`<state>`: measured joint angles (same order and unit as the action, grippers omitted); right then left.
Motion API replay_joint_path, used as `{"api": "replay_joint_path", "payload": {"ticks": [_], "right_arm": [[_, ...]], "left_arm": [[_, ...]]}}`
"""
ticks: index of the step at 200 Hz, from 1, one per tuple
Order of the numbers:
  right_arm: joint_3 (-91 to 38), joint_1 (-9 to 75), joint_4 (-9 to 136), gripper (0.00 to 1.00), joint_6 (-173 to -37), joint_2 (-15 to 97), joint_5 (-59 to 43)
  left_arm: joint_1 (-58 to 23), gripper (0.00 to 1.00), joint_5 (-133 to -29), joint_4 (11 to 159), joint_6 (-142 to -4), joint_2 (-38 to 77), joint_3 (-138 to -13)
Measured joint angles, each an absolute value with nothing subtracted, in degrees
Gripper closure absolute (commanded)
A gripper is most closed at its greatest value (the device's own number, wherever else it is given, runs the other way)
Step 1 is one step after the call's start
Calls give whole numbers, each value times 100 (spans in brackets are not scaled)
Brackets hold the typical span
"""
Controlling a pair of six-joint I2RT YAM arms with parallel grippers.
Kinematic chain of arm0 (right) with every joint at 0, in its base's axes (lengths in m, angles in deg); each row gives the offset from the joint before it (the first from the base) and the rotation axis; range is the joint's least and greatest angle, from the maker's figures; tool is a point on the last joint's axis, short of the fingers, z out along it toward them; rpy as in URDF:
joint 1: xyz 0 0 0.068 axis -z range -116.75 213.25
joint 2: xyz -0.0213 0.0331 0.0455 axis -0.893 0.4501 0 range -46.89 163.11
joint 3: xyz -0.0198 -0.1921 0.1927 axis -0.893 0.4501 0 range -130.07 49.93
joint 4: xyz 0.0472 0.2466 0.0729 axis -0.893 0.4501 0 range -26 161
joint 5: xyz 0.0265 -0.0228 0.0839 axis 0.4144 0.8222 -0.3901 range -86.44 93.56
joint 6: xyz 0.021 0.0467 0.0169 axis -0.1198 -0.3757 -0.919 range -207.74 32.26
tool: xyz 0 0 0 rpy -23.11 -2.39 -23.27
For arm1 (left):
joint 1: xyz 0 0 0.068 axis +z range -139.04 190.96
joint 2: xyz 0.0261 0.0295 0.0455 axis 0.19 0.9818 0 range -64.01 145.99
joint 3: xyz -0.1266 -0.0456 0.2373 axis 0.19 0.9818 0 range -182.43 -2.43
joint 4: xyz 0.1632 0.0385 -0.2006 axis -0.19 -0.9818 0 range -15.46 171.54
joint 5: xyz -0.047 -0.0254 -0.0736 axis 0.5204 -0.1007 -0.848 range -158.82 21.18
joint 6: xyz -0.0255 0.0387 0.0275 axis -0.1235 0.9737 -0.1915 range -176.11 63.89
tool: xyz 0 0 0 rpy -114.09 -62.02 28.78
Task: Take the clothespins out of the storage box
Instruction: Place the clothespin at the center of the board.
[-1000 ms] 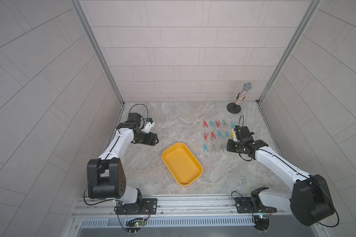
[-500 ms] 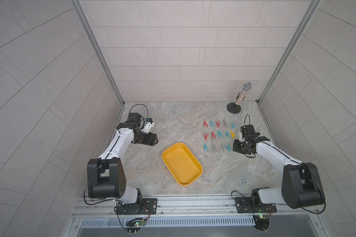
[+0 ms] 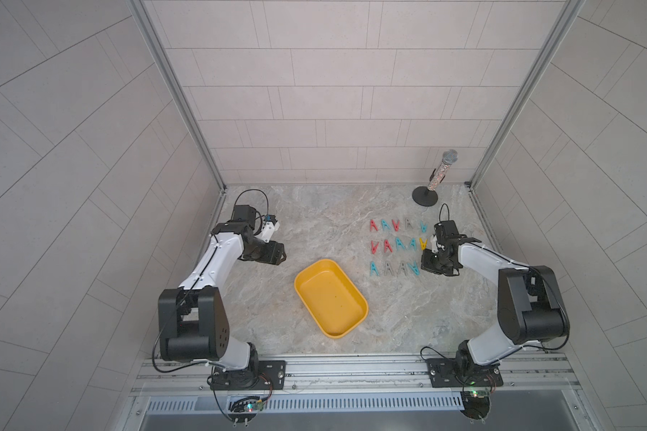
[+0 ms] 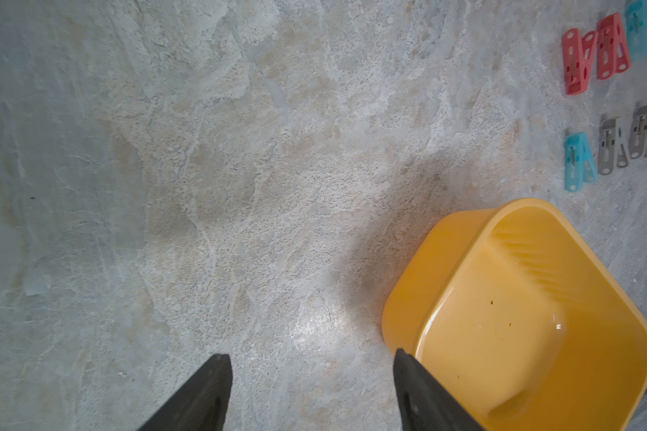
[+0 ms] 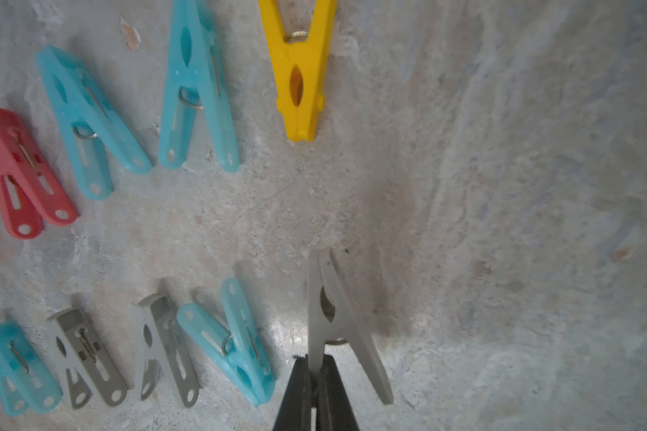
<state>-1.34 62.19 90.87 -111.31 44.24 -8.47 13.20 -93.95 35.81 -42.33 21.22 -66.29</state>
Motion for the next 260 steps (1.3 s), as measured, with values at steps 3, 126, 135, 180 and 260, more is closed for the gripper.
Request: {"api": "replay_joint_path", "payload": {"ticks": [3,126,135,180,260], "right_arm": [[-145,6219,9074,100,-11131,4455,-847],[-154,6173,8821,93,-11181,4719,-845],[-138,6165,8816,93,-11190,4719,-838],[-27,6136,8729,93,-11201,4641,-810],[144,6088,8773,80,-11225,4457,-762]], "left_arm": [[1320,24,-9397,3581,-4233,2122,-6629],[1335,24,-9360,3583,-4233,2122,-6629],[1335,24,-9360,3583,-4233,2122,-6629],[1344,24,-9360,3583,-4233,2122,-6629],[1344,24,-9360,3583,-4235,2122,-6629]]}}
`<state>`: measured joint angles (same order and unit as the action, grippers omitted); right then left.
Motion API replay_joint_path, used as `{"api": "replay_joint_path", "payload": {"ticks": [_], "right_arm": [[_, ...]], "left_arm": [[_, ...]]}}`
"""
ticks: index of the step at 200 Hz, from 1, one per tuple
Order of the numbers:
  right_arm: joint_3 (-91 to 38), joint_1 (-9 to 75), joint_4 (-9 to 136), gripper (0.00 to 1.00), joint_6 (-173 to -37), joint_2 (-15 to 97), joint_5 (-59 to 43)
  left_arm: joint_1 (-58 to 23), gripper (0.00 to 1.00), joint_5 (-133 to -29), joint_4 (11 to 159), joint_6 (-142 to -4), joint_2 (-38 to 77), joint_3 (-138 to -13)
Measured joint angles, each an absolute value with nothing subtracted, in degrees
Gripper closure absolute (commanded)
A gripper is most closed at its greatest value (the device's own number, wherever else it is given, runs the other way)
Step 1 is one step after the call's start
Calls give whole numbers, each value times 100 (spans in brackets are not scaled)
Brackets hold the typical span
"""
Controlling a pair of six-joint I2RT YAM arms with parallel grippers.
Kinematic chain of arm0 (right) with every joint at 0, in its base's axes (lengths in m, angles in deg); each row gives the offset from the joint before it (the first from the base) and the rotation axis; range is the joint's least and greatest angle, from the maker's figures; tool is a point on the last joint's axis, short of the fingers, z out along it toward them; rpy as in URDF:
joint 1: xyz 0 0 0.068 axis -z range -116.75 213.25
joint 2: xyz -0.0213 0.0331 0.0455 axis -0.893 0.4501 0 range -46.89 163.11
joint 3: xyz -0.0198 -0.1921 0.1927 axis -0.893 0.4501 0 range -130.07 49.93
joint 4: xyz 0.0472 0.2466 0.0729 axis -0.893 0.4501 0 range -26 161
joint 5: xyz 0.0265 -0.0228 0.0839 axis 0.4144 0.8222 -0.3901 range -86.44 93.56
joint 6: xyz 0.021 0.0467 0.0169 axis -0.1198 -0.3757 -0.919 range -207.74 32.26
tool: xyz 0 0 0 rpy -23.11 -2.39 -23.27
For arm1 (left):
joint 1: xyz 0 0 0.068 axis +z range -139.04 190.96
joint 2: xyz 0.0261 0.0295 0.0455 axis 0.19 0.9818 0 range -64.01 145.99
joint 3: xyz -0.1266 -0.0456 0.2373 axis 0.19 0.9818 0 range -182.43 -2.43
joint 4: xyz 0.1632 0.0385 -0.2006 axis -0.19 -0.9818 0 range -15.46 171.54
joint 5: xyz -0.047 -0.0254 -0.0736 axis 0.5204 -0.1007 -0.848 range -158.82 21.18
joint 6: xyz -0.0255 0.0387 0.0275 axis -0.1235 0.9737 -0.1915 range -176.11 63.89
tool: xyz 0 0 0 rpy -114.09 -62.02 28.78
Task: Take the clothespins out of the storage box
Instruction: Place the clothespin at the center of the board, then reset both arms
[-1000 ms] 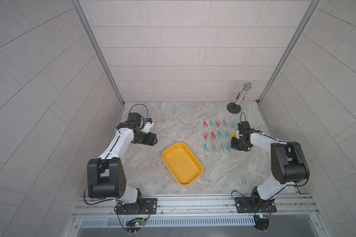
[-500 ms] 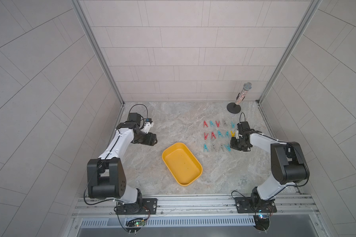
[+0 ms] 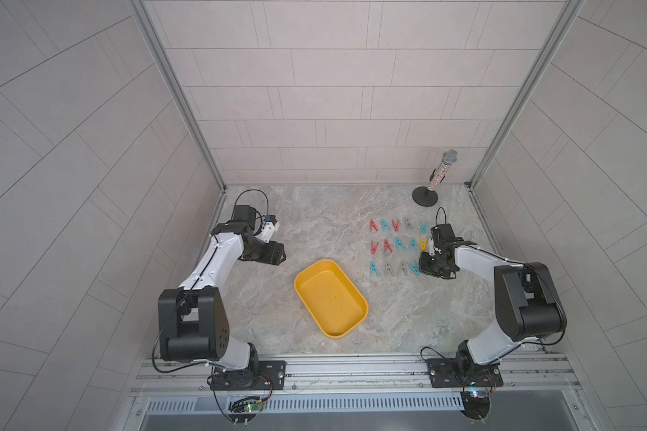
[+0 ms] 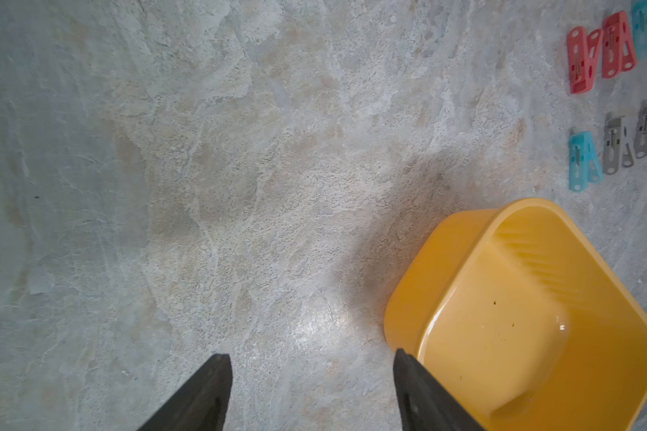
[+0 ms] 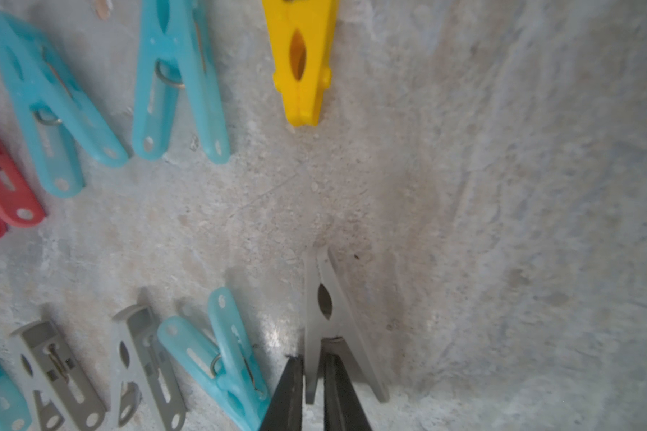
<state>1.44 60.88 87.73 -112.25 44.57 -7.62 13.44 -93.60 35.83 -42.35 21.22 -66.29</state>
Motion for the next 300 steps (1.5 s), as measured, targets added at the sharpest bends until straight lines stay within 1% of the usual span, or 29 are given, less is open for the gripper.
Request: {"api": "replay_joint_path", "payload": {"ticks": [47,84,102,114,122,126,131,134,137,138,140,156,165,168,193,226,252,300], "right_arm": [[144,6062,9048,77,-11232,4171,-666],[141,6062,9258,71,-11212,3644,-628],[185,6062,9166,64,-11205,3179,-631],[292,6062,8974,54,-11194,2763,-628],[397,6062,8794,46,-11210,2475,-631],[452,6062,8690,39,-11159,2333,-626],[522,6062,8569,29,-11138,2167,-622],[568,6062,8475,19,-11212,2055,-602],[603,6062,8397,5,-11162,1976,-602],[611,6062,8381,2,-11153,1959,-600],[640,6062,8311,0,-11173,1900,-587],[858,6062,7800,0,-11181,1544,-447],[935,6062,7575,0,-11179,1445,-353],[955,6062,7485,1,-11179,1428,-309],[976,6062,7076,0,-11151,1452,-14],[976,6062,6797,0,-11087,1603,283],[1066,6062,6508,0,-10987,1616,377],[1381,6062,6106,0,-10676,1541,530]], "left_arm": [[1344,24,-9360,3583,-4235,2122,-6629],[1344,24,-9351,3581,-4235,2120,-6629],[1344,24,-9297,3583,-4241,2120,-6629],[1346,22,-9218,3592,-4259,2120,-6629],[1346,20,-9133,3609,-4272,2118,-6629],[1346,20,-9098,3620,-4281,2118,-6629],[1352,18,-9041,3631,-4287,2118,-6635],[1359,17,-9006,3638,-4303,2118,-6642],[1365,16,-8971,3653,-4309,2118,-6646],[1368,16,-8964,3657,-4314,2118,-6646],[1374,16,-8940,3673,-4324,2115,-6651],[1442,9,-8737,3865,-4399,2089,-6660],[1477,1,-8636,4033,-4467,2056,-6644],[1486,0,-8604,4147,-4451,2032,-6611],[1534,0,-8317,5165,-4611,1742,-6089],[1540,0,-8048,6966,-4871,1444,-4865],[1540,0,-8038,8228,-5037,1464,-3986],[1538,0,-8020,10426,-5439,1726,-3082]]}}
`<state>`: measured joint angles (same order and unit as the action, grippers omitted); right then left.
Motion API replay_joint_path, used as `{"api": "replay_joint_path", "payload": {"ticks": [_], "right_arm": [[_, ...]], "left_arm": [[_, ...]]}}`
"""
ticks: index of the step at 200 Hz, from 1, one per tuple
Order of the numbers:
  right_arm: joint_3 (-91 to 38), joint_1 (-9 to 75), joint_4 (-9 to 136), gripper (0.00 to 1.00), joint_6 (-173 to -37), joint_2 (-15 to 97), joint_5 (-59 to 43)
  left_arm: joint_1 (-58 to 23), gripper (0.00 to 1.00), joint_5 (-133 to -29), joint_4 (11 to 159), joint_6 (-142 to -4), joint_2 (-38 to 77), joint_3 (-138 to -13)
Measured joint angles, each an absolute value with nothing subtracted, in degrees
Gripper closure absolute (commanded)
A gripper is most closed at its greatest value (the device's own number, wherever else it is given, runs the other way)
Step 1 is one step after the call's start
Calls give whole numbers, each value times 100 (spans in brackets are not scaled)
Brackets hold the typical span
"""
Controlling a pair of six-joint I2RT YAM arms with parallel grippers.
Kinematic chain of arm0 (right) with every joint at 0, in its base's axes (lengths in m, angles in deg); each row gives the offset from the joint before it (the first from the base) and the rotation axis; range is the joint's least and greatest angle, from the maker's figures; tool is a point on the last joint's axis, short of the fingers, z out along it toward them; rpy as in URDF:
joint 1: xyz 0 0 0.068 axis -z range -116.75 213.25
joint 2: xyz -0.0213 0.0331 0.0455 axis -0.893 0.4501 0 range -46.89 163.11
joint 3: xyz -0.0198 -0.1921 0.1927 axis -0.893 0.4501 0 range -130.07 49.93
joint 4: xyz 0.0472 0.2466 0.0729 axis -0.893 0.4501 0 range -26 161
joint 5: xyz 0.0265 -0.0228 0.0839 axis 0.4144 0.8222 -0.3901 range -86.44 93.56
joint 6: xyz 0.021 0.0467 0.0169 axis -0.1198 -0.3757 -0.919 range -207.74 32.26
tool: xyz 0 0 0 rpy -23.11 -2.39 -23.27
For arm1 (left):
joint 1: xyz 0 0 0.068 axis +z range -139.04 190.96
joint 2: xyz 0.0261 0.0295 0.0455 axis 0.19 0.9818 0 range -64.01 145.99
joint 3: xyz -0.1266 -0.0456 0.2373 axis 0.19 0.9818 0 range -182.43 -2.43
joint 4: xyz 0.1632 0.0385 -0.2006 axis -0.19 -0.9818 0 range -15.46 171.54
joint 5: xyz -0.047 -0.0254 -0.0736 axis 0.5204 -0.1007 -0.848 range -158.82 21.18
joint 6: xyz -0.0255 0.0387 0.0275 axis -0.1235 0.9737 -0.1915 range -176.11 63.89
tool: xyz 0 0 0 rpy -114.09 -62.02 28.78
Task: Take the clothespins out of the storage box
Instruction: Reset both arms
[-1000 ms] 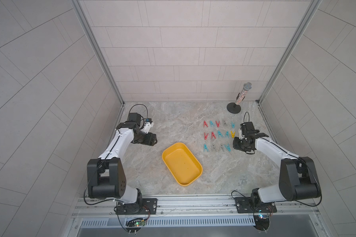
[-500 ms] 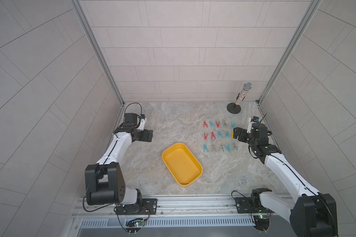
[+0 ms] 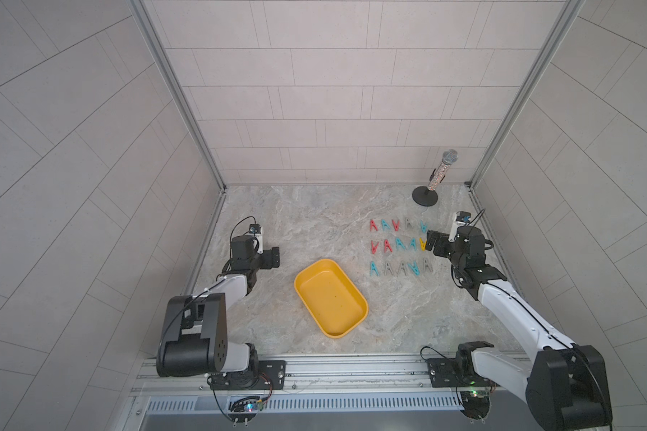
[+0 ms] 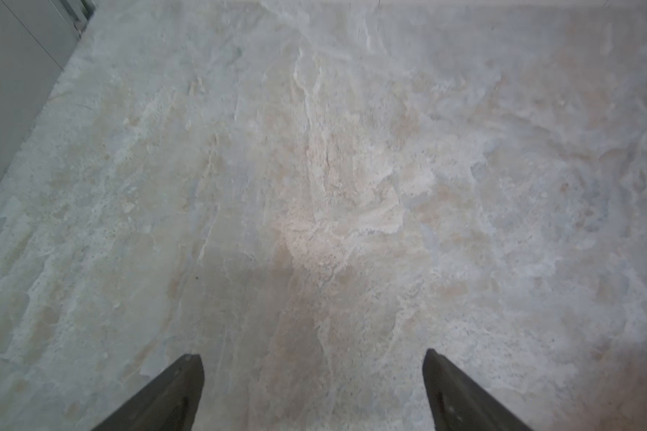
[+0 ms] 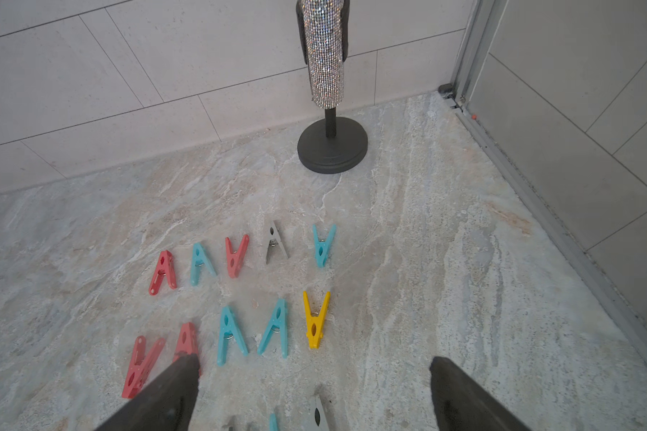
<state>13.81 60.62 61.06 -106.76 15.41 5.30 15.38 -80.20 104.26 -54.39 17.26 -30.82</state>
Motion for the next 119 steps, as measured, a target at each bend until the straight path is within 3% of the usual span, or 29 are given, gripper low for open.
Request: {"api": "replay_joint_path", "payload": {"ticks": [39,66,119], "right_arm": [[1352,6064,6071,1,-10539,1712,799],[1357,6062,5898,0,-10261,2049,856],[2382,6079,4121,0,-9603,2621,1033]], "left_arm": [[1508,0,-7909,12072,-5621,2249,-2697],[1427,0,-7648,12457,-5660,2421,-2577],[1374,0,-7391,13023,-5677,2515,-2537]]}}
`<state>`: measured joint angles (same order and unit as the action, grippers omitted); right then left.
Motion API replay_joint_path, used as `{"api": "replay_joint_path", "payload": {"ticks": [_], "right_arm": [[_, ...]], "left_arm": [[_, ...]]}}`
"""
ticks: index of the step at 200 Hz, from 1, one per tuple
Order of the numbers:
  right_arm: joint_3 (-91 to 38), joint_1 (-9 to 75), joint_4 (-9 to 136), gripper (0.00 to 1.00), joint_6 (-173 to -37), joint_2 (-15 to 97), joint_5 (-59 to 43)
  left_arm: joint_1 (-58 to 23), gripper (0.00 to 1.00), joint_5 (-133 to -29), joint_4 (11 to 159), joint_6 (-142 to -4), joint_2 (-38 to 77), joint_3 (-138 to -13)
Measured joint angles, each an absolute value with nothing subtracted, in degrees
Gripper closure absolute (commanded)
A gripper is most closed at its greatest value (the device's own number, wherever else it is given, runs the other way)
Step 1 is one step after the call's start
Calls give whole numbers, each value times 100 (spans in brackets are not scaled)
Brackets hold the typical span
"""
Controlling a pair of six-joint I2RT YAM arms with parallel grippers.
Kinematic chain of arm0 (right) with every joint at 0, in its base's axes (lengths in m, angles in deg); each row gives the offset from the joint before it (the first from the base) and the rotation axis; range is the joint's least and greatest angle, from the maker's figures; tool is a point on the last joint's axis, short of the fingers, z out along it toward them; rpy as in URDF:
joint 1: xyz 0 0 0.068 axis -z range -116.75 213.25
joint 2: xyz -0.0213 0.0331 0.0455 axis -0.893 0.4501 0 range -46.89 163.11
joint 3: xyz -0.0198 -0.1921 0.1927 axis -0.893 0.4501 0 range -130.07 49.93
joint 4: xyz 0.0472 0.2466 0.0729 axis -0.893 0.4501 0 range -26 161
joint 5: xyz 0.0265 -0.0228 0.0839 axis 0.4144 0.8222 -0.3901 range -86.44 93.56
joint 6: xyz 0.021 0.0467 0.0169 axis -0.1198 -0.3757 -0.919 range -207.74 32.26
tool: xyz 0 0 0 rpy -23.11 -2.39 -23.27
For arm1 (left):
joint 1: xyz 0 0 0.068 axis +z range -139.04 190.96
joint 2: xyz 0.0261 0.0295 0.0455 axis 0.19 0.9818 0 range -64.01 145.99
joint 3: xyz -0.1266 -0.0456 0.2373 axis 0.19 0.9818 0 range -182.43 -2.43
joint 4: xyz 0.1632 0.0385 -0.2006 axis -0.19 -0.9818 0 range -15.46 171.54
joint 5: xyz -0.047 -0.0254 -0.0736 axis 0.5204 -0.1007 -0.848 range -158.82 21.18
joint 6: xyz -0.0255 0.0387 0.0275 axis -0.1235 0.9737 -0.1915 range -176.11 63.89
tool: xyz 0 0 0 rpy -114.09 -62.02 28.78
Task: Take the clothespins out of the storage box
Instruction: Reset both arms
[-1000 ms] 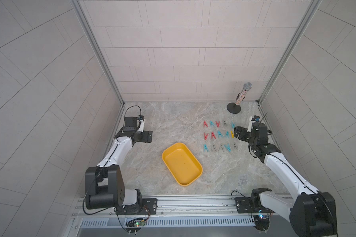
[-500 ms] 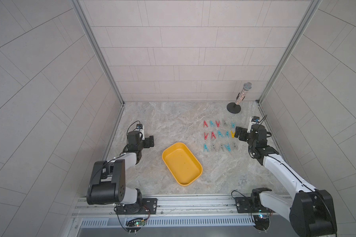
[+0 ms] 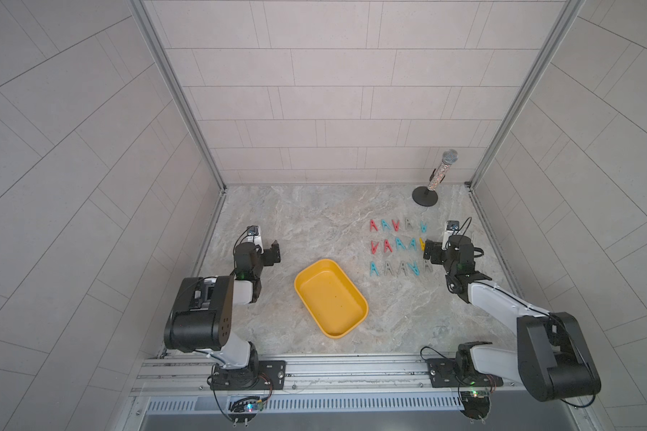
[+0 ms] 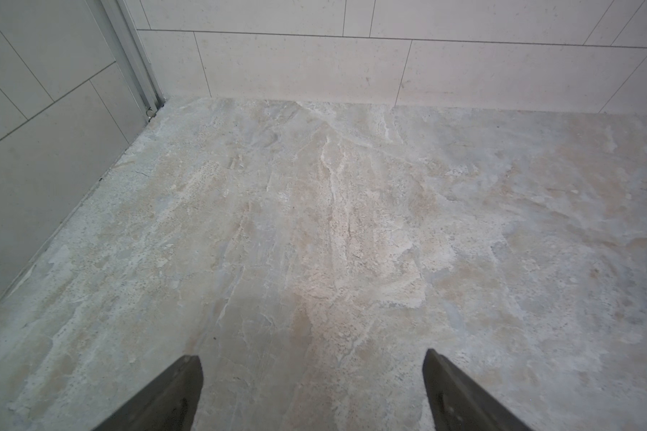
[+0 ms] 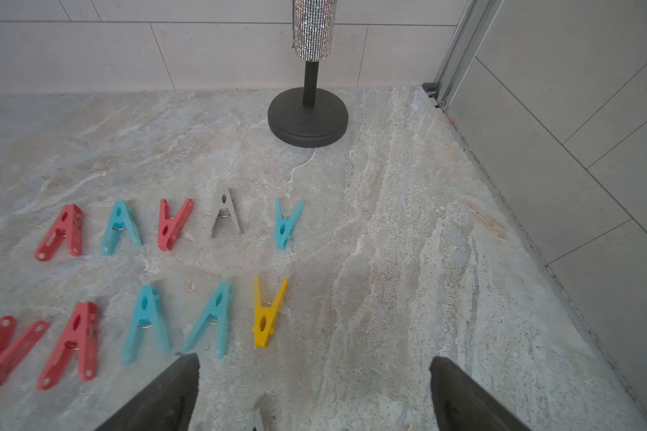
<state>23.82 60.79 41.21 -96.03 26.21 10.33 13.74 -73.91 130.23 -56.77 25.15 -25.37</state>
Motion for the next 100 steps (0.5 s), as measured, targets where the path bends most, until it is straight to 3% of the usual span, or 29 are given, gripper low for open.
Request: {"api": "replay_joint_path", "payload": {"ticks": [64,100], "right_arm": [[3005,6256,1523,1,-9372,4182,1151],[2935,6256,1302,1,-9369,4300,1155]], "left_arm": [[1368,0,-7342,13126,-5677,2515,-2535],[1365,0,-7340,13130,-5677,2515,-2533]]}}
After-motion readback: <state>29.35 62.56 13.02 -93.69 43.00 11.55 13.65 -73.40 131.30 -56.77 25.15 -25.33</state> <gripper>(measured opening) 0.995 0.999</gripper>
